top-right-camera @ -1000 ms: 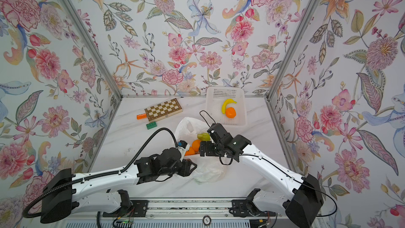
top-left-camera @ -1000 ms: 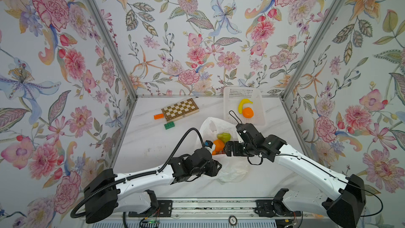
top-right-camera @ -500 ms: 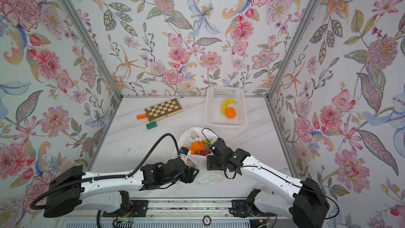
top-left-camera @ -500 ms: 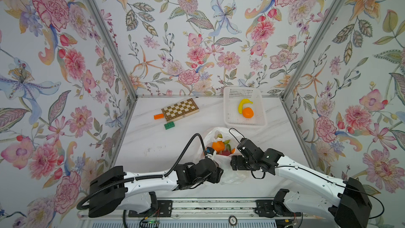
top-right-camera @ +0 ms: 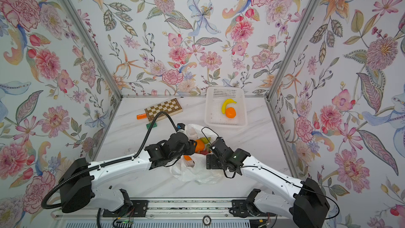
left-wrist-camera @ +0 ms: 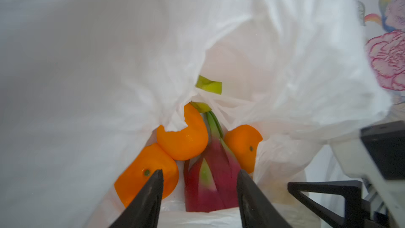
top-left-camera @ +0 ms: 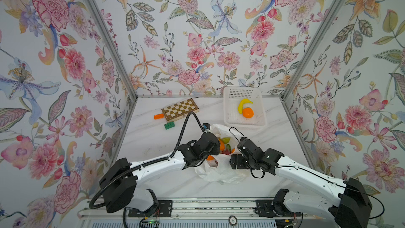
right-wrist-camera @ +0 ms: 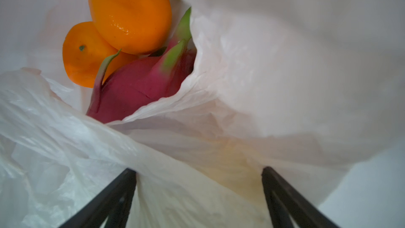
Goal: Untie the knot of the plastic bag and take out the fruit
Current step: 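Grasp and lift an orange with the left gripper while the right rises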
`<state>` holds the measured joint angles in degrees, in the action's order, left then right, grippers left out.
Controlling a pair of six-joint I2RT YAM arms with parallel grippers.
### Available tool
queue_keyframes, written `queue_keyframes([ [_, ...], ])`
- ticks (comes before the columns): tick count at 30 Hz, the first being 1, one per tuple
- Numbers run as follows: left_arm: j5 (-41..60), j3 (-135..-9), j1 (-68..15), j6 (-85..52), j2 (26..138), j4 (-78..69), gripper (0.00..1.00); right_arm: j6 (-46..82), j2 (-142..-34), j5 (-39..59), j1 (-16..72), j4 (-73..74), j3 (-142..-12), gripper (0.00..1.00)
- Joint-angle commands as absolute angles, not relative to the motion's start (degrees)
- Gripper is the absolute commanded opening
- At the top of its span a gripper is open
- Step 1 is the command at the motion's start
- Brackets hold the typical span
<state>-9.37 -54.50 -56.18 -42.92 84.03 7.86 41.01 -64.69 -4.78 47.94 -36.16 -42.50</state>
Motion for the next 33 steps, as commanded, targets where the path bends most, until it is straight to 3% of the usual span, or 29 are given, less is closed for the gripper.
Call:
queue_keyframes([
  [1,-8.2,-57.4,-55.1,-38.6,88.2,9.6,0.56,41.7,-63.5,-4.3,48.5,-35.9,-44.4,0.91],
  [4,-7.5,-59.5,-54.4,-37.2,93.1,9.1,0.57,42.1,-63.1,-3.8,48.6,-36.2,-44.9,0.91],
  [12,-8.6,-66.5,-53.2,-34.0,101.7,13.2,0.76,42.1,-62.5,-3.4,48.6,-37.6,-46.9,0.92],
  [25,-7.3,-71.8,-52.3,-28.4,109.4,13.5,0.91,41.2,-62.3,-4.0,47.6,-38.4,-48.9,0.97],
  [33,-8.3,-72.7,-51.8,-28.0,112.4,13.9,0.83,41.8,-57.7,-3.9,46.5,-39.6,-50.6,0.99],
])
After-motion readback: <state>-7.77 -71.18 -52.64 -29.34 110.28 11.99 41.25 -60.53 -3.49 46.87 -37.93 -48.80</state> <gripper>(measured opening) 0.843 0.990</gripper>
